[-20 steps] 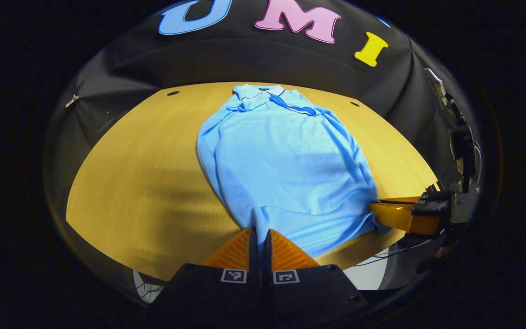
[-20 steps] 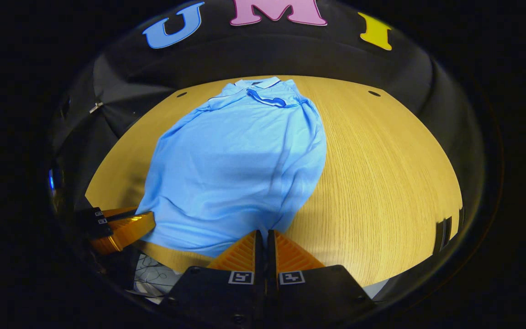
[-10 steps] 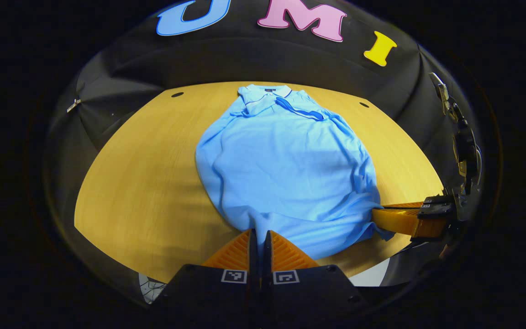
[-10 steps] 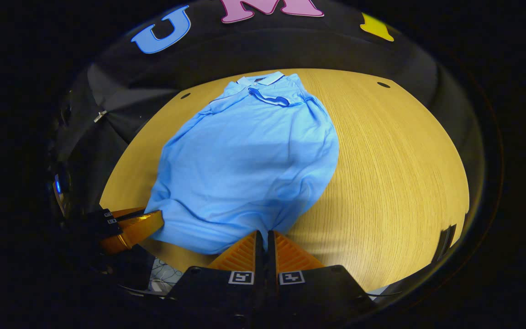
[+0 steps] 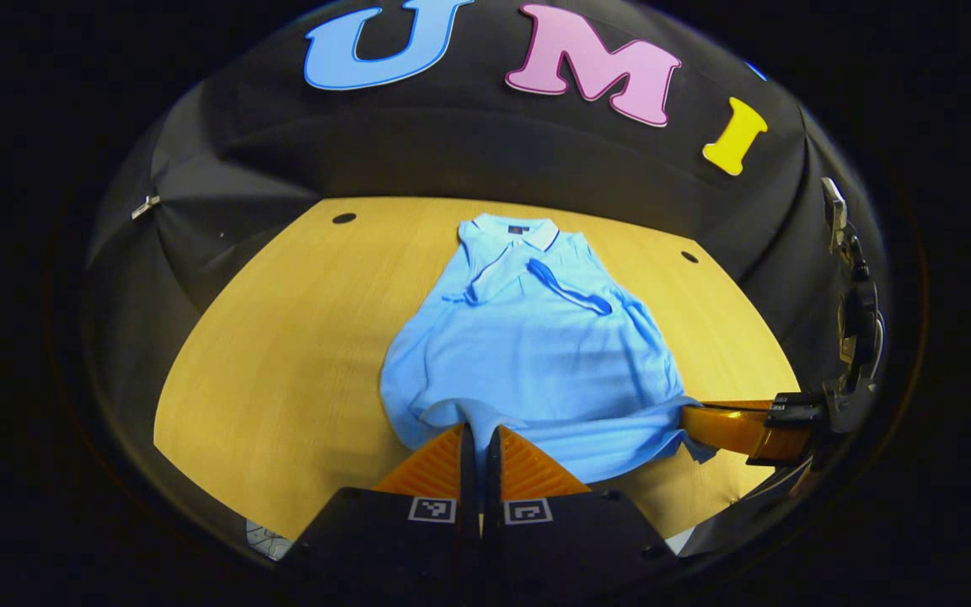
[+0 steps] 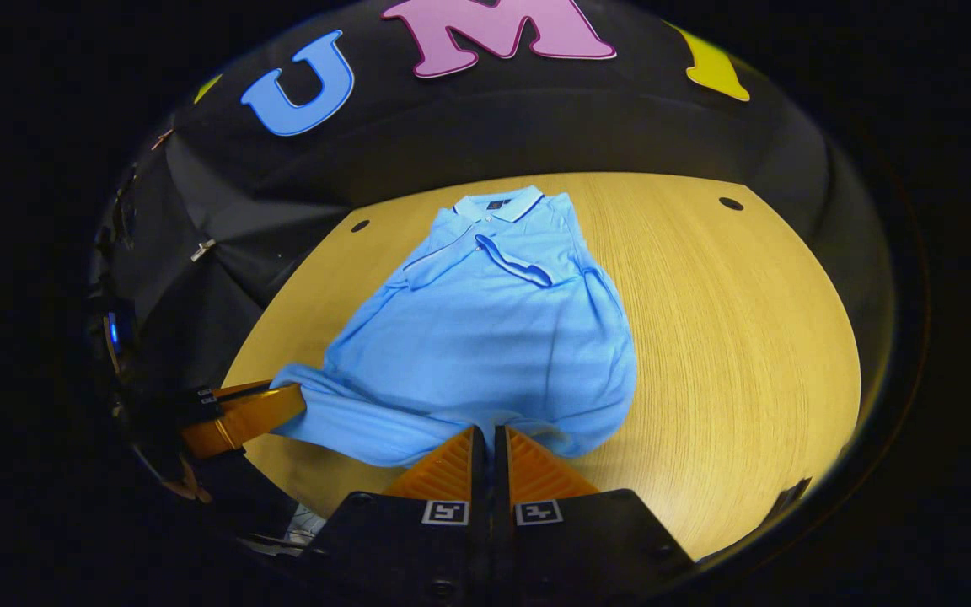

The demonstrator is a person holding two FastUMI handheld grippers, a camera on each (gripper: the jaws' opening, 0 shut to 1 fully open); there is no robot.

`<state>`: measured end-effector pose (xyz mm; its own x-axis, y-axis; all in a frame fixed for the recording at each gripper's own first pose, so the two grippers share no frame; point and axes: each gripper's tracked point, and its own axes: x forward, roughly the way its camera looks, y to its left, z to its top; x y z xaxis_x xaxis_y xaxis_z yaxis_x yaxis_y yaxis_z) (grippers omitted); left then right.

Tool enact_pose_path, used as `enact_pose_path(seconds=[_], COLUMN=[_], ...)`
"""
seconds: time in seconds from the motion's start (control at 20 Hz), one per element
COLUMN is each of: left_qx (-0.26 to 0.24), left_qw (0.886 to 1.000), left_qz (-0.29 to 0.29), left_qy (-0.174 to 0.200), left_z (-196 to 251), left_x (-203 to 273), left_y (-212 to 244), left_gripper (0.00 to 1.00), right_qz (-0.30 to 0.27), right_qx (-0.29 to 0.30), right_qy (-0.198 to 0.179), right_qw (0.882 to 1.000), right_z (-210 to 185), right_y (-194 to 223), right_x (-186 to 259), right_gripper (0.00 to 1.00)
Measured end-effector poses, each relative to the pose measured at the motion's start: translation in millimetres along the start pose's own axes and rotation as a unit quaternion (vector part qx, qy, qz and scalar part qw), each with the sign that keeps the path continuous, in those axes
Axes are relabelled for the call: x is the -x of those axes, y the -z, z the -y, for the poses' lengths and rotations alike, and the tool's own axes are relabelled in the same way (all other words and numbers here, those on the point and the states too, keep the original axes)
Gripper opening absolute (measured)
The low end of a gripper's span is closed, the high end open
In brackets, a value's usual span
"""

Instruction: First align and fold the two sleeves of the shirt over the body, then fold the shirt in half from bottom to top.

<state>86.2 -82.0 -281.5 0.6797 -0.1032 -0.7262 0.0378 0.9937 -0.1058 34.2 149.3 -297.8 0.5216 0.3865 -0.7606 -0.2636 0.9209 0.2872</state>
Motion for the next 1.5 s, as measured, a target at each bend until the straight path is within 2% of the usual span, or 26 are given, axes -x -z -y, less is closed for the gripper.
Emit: enact_pose_path(seconds=[0.3,0.75,1.0,1.2,1.4,1.5], left_qx=[-0.011,-0.014,0.019,0.04,0.028,0.005], left_qw=[0.999,0.994,0.993,0.991,0.99,0.988], left_qz=[0.036,0.106,0.119,0.126,0.138,0.153], left_qy=[0.001,0.012,0.012,0.006,0.005,0.005], left_z=[2.6,9.8,6.3,-8.4,-15.2,-15.6], left_x=[-15.7,-72.6,-115.0,-166.2,-214.8,-237.7], left_y=[-71.3,-192.9,-233.7,-262.3,-293.0,-310.6], left_gripper=[0.06,0.06,0.06,0.06,0.06,0.06], right_qz=[0.048,0.111,0.127,0.145,0.152,0.154], right_qx=[0.035,0.05,0.048,0.05,0.047,0.047], right_qy=[-0.015,-0.014,-0.011,-0.008,-0.003,-0.001], right_qw=[0.998,0.992,0.991,0.988,0.987,0.987], right_z=[-1.0,13.7,23.4,34.4,42.1,46.1], right_y=[-76.1,-189.5,-233.5,-275.7,-308.1,-320.9], right_x=[-11.3,-56.9,-97.6,-137.2,-182.7,-204.9], right_gripper=[0.05,0.05,0.05,0.05,0.05,0.05])
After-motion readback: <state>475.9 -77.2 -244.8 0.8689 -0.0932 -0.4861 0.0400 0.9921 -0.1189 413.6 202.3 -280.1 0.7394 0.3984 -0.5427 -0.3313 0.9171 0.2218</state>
